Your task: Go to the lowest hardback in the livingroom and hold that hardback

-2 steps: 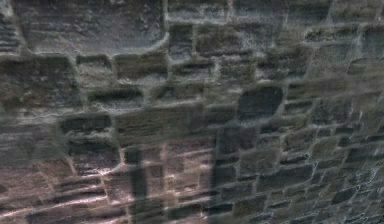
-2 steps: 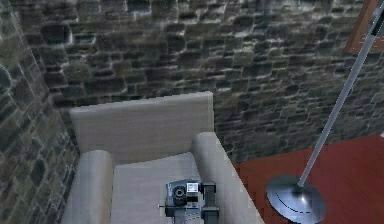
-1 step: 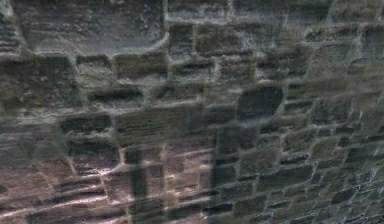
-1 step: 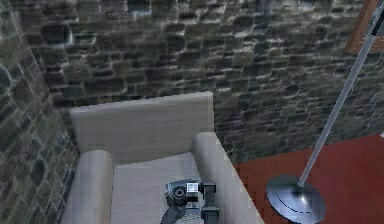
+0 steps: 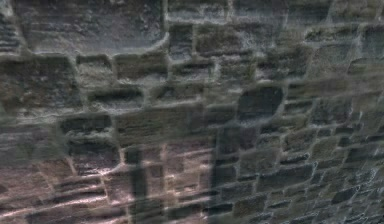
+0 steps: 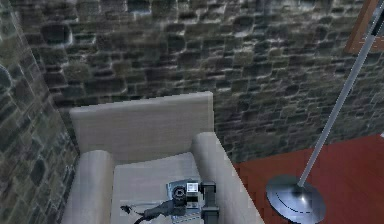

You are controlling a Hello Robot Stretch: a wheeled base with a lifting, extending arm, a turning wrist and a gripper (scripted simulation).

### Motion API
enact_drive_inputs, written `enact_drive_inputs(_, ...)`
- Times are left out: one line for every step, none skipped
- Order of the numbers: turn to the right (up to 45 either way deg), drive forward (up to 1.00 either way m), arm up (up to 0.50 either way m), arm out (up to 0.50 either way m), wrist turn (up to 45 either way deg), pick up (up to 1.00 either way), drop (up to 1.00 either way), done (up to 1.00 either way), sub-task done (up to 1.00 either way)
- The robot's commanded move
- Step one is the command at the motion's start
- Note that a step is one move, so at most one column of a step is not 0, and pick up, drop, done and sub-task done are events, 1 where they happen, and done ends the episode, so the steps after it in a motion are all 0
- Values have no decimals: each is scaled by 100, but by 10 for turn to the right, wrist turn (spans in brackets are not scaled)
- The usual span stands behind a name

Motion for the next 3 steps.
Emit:
enact_drive_inputs(0,0,0,0,450,0,0,0,0)
enact_drive_inputs(0,0,0,0,240,0,0,0,0)
enact_drive_inputs(0,0,-30,0,0,0,0,0,0)
